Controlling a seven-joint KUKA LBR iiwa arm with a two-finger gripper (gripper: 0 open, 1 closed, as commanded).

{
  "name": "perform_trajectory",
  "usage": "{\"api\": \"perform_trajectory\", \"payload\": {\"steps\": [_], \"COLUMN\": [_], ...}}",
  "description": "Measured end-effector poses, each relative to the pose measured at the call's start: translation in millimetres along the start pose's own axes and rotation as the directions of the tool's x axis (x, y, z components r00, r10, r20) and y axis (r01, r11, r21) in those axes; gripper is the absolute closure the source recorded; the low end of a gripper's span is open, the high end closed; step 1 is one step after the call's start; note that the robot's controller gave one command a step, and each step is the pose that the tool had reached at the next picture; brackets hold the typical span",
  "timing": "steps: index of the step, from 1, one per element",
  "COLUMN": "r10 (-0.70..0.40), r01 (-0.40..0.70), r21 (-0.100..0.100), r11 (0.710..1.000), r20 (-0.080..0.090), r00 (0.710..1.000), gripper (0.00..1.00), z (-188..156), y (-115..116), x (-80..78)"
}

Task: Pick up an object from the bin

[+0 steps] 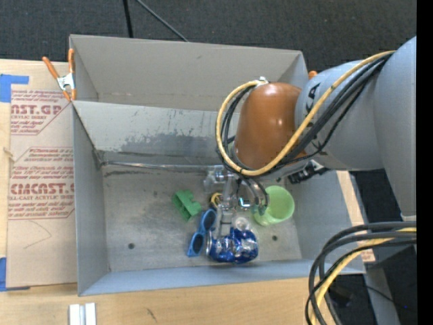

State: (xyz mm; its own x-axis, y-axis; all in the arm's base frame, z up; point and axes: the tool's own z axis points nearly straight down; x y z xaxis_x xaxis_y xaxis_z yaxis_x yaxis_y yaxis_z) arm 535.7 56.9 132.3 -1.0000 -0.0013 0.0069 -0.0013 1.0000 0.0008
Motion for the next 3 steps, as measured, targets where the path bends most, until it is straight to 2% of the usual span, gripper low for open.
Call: {"api": "perform_trajectory", "payload": {"steps": [1,2,3], "r10": [-0.537,-0.537,-0.537], "r01": [0.537,0.537,0.537], "r21": [0.012,0.005,0.004], "r11": [0.844,0.844,0.844], "r20": [0.032,0.012,0.011], "r00": [0.843,0.844,0.844], "gripper": [0.0,1.0,0.0], "z": [55.7,60.9,61.9], "y": [12.3,10.4,10.4], "x": [-5.1,1.0,1.6]}}
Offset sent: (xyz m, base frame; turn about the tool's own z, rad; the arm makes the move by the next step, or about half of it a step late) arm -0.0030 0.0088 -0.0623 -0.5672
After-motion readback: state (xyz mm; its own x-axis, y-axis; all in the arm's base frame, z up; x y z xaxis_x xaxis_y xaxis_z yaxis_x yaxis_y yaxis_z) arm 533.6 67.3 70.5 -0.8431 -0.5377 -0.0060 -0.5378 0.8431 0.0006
